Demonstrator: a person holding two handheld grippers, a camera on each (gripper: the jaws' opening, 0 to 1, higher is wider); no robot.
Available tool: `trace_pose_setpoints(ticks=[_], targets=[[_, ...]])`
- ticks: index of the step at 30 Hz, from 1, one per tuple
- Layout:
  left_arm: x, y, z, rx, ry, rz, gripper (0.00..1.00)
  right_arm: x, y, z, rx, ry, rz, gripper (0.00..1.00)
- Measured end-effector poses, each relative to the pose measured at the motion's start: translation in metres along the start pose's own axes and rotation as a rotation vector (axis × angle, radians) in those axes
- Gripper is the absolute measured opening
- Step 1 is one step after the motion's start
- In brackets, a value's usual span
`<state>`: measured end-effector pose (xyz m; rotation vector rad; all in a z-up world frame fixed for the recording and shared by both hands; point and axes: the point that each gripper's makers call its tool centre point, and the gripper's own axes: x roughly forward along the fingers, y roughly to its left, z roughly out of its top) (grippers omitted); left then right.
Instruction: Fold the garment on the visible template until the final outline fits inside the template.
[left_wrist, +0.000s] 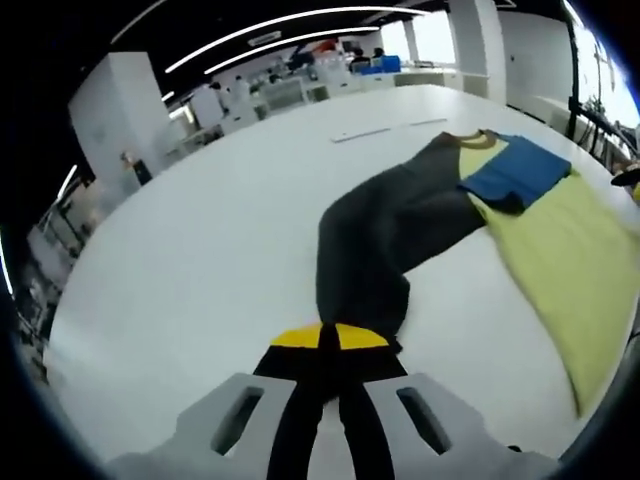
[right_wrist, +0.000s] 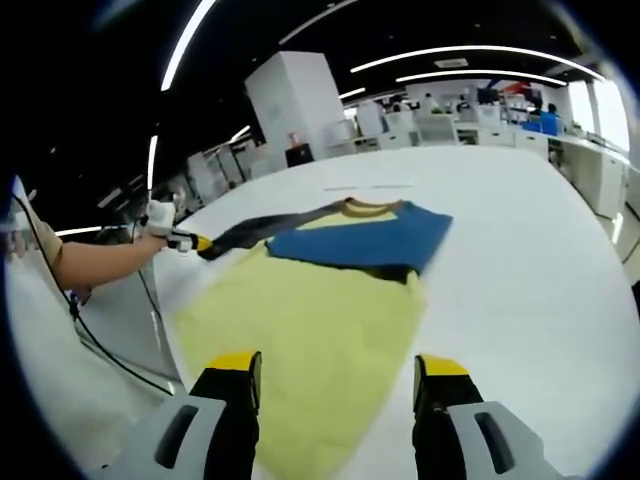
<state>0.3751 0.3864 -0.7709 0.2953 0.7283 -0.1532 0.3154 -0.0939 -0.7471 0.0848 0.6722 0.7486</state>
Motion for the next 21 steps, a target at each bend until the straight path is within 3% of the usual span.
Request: trace_pose_setpoints(ticks=[5,9,16,21], targets=[[0.004,-0.010,-0.009,-0.020,0.026,-0.044,0.00,0.002,0.001,0.000,-0.002,0.003,0.005,0.59],[0.000,-0.010,-0.005,-0.045,-0.001,-0.055,0.00,0.001,0.001,-0.001,-0.002,0.004,0.004,0.59],[-0.014,0.020,0.006,-0.114,-0.070,0.001,0.00,-0.002,-0.001,-0.003,0.003,0.002,0.000,0.59],[-0.022,0.037,0.001,-0.175,-0.085,0.033,0.01,-0.002,0.001,-0.004,0.004,0.002,0.002,0.59]])
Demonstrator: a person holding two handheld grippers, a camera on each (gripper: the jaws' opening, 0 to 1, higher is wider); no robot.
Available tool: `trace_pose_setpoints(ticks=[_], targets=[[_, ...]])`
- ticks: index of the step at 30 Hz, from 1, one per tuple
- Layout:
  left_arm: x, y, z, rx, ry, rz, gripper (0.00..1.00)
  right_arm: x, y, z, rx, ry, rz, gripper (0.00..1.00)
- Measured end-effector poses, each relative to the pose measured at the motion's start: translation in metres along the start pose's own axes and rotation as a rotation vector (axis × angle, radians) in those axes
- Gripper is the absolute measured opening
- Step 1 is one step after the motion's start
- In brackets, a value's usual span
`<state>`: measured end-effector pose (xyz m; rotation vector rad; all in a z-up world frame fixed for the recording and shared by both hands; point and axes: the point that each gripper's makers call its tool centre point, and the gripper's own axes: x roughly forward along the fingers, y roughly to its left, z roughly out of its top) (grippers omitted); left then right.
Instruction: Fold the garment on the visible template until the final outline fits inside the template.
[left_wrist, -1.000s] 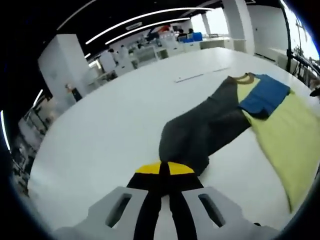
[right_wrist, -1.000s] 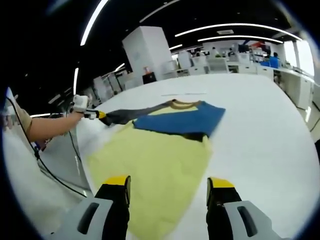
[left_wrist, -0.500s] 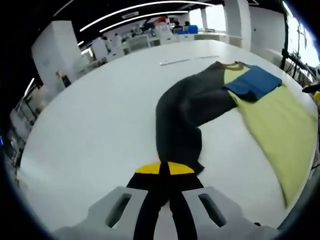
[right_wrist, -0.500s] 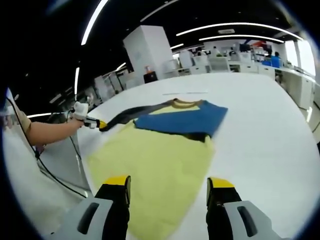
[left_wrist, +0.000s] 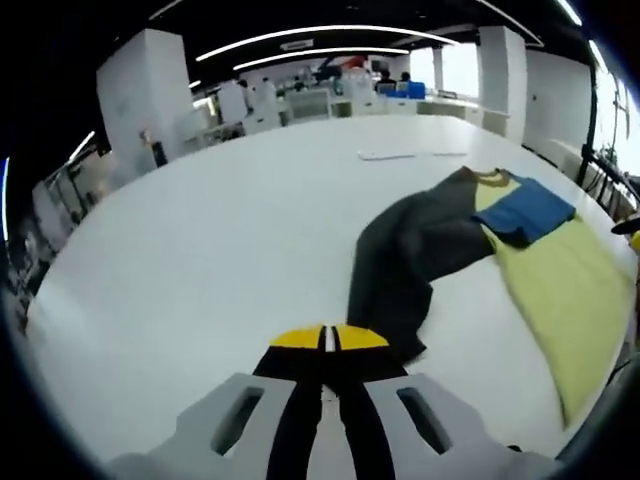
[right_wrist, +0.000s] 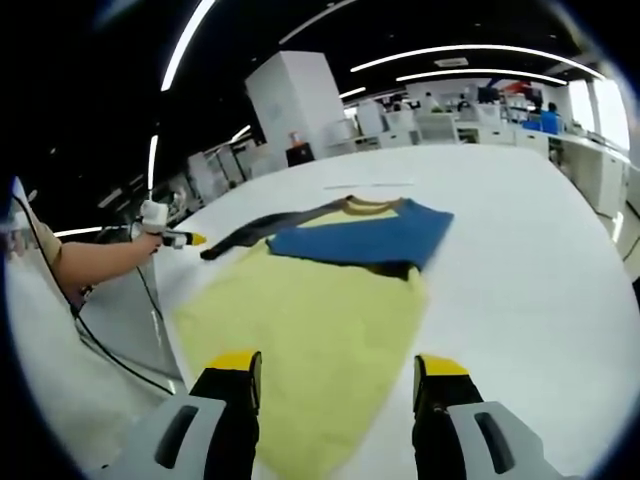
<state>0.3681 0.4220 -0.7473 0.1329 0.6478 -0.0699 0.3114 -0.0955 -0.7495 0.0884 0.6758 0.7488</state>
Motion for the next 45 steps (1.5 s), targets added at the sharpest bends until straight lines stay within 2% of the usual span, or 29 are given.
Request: trace_pose_setpoints(ticks=[5,9,11,20,25,28,38,45], targets=[[-0.002,0.009,-0.009,-0.049,0.013,0.012,0.02,0.001,0.001,-0.001,-0.003,0.003,0.002,0.59],[0.001,0.005,-0.019,-0.113,0.041,-0.013,0.11,0.001,0.002,-0.002,-0.004,0.008,0.001,0.59],[0.003,0.003,-0.023,-0.125,0.052,-0.024,0.12,0.001,0.003,-0.002,-0.005,0.010,0.002,0.59],[0.013,-0.005,-0.031,-0.165,0.098,-0.079,0.11,0.001,0.005,-0.003,-0.008,0.015,-0.002,0.59],[0.014,-0.012,-0.032,-0.150,0.110,-0.109,0.01,-0.001,0.005,-0.001,-0.009,0.011,-0.006,0.60],[0.013,-0.010,-0.030,-0.130,0.103,-0.095,0.01,-0.001,0.004,0.000,-0.010,0.009,-0.009,0.60],[0.004,0.021,-0.002,-0.109,0.010,0.019,0.01,0.000,0.003,-0.001,-0.011,0.015,-0.012,0.60],[-0.004,0.040,0.025,-0.092,-0.079,0.089,0.01,0.001,0.000,0.000,-0.009,0.014,-0.011,0.60]])
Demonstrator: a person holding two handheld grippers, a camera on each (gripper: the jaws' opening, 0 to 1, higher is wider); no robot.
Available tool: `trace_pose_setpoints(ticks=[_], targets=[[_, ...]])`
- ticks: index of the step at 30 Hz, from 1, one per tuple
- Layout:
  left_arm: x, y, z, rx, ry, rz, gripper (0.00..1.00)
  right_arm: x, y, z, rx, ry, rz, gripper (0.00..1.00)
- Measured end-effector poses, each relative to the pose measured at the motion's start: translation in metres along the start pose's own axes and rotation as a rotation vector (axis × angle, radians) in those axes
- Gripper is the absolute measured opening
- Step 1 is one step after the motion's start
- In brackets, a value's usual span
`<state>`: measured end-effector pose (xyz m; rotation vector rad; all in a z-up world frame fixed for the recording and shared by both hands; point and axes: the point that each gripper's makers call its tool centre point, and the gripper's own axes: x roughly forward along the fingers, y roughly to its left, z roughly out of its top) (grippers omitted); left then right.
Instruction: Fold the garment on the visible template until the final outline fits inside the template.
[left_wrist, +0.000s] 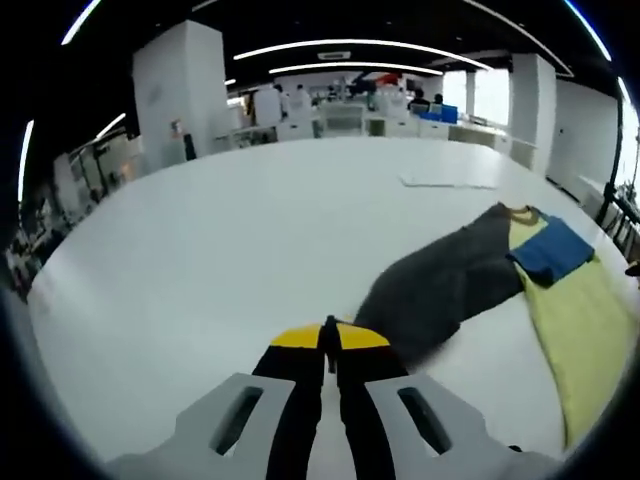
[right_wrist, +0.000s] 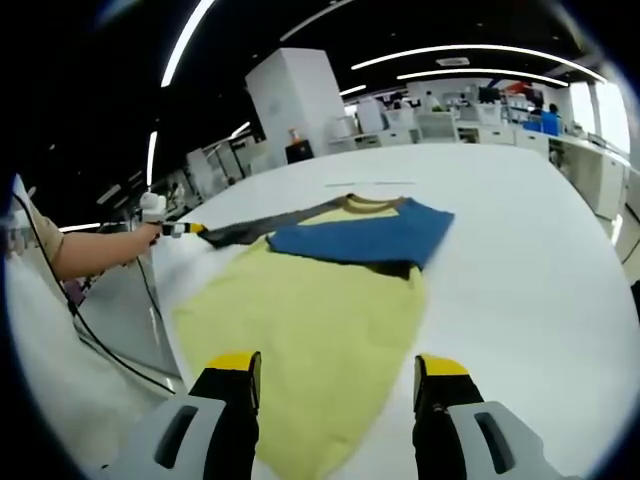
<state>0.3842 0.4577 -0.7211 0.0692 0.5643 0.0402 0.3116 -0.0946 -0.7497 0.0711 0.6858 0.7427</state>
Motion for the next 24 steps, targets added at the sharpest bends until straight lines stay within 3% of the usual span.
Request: trace_pose_setpoints(ticks=[9,13,24], targets=[[-0.006,0.012,0.028,0.015,-0.081,0.056,0.01,0.000,-0.004,-0.001,0.007,0.000,-0.001,0.60],[-0.006,0.015,0.030,0.028,-0.089,0.076,0.01,0.001,-0.006,-0.001,0.008,0.001,-0.001,0.60],[-0.004,0.017,-0.027,-0.077,0.008,0.118,0.01,0.002,-0.010,-0.003,0.014,0.003,0.002,0.60]])
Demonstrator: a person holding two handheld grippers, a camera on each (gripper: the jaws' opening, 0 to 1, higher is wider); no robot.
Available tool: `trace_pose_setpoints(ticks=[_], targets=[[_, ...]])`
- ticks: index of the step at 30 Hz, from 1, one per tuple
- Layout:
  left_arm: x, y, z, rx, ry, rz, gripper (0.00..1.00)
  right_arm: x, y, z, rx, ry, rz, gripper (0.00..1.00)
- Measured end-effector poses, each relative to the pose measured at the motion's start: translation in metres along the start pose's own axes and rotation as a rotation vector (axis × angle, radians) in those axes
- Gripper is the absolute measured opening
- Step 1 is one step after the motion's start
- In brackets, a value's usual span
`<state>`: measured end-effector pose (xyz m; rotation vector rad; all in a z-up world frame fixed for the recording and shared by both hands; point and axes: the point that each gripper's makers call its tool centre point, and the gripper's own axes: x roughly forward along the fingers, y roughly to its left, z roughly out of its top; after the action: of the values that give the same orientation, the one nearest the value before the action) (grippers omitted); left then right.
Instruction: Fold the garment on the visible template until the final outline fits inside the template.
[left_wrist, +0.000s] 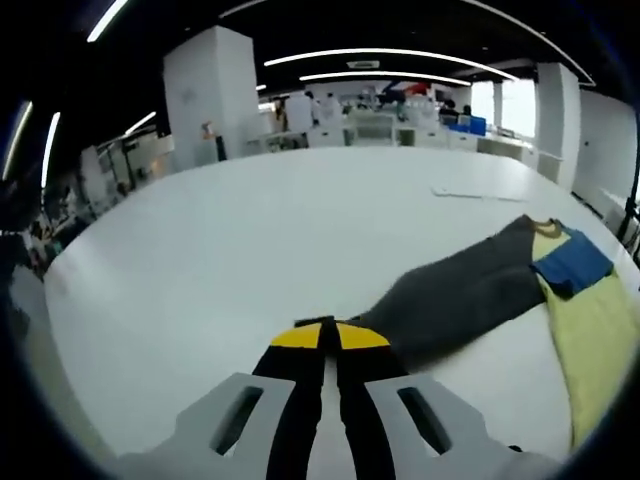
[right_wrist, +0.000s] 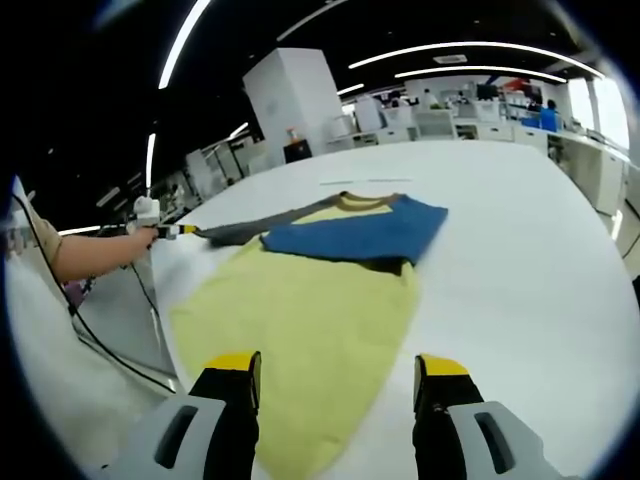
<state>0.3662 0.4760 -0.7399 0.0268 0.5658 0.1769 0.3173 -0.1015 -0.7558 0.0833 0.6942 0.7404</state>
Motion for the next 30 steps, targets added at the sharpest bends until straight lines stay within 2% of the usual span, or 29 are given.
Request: trace_pose_setpoints(ticks=[6,8,13,17,21,30], targets=[[0.002,0.000,-0.022,-0.030,0.054,0.003,0.01,0.001,-0.001,0.000,0.001,0.001,0.002,0.60],[0.003,-0.002,-0.029,-0.064,0.076,-0.013,0.01,0.001,-0.001,0.000,0.001,0.002,0.003,0.60],[0.001,0.001,-0.026,-0.080,0.054,0.002,0.08,0.002,-0.002,-0.001,0.002,0.005,0.006,0.60],[-0.002,0.015,-0.010,-0.091,-0.002,0.049,0.21,0.001,-0.002,-0.003,0.005,0.008,0.004,0.60],[0.003,0.019,-0.010,-0.092,0.017,0.039,0.20,0.001,-0.002,-0.004,0.005,0.013,0.002,0.60],[0.019,0.018,-0.023,-0.107,0.091,0.012,0.26,-0.002,-0.003,-0.003,0.003,0.016,-0.008,0.60]])
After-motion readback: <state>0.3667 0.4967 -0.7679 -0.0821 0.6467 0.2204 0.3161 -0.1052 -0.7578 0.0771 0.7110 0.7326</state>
